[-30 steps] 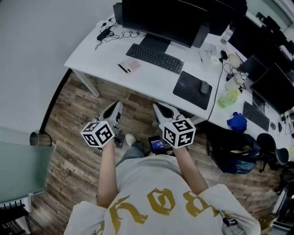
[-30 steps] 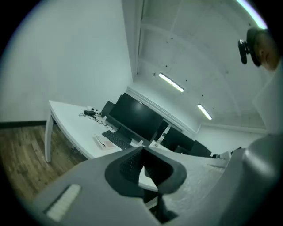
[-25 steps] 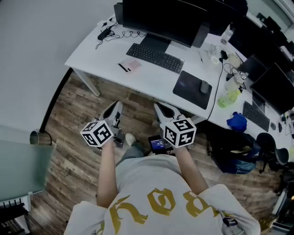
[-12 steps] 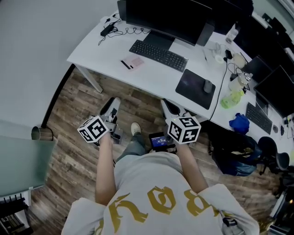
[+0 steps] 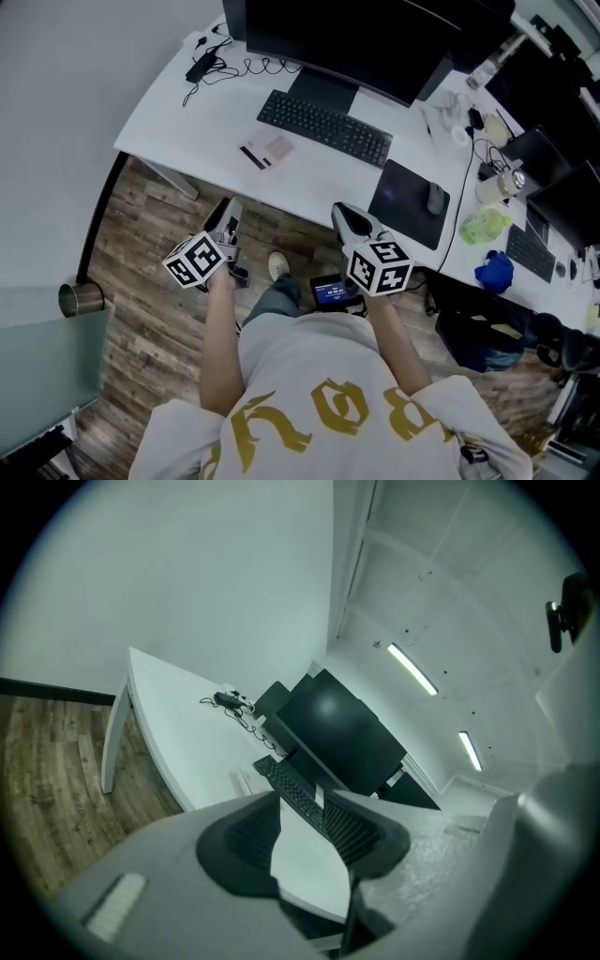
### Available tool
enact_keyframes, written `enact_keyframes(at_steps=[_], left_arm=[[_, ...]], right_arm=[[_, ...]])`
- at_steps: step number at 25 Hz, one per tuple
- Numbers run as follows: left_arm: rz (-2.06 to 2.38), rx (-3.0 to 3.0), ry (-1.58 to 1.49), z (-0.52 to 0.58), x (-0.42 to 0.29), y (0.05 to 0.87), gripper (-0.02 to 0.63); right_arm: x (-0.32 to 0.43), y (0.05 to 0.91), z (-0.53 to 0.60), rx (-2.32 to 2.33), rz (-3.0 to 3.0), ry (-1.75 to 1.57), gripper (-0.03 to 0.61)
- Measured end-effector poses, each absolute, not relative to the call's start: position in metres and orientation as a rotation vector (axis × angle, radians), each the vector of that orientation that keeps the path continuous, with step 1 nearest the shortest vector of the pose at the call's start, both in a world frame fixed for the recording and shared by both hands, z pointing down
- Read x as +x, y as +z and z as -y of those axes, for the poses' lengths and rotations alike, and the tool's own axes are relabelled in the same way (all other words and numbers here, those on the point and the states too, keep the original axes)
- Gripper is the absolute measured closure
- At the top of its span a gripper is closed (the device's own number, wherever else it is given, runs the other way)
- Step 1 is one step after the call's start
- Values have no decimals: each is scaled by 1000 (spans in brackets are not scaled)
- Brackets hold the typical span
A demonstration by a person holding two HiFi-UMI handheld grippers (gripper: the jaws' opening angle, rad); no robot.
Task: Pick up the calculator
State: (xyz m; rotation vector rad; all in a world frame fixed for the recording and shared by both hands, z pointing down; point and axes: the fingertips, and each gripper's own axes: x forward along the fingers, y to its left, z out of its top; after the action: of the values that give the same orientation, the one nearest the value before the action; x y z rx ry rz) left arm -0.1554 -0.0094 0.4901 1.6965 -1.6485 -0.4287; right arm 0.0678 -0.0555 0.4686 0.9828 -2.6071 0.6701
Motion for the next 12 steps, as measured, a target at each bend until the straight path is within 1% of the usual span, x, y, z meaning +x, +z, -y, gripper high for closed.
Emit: enact_keyframes(at_steps=[7, 12], left_arm=[[1559, 1612, -336, 90, -201, 543, 474], [1467, 1552, -296, 125, -208, 579, 470]], right_arm=[[24, 486, 117, 1023, 2529, 684, 551], [10, 504, 143, 1077, 2462, 712, 551]])
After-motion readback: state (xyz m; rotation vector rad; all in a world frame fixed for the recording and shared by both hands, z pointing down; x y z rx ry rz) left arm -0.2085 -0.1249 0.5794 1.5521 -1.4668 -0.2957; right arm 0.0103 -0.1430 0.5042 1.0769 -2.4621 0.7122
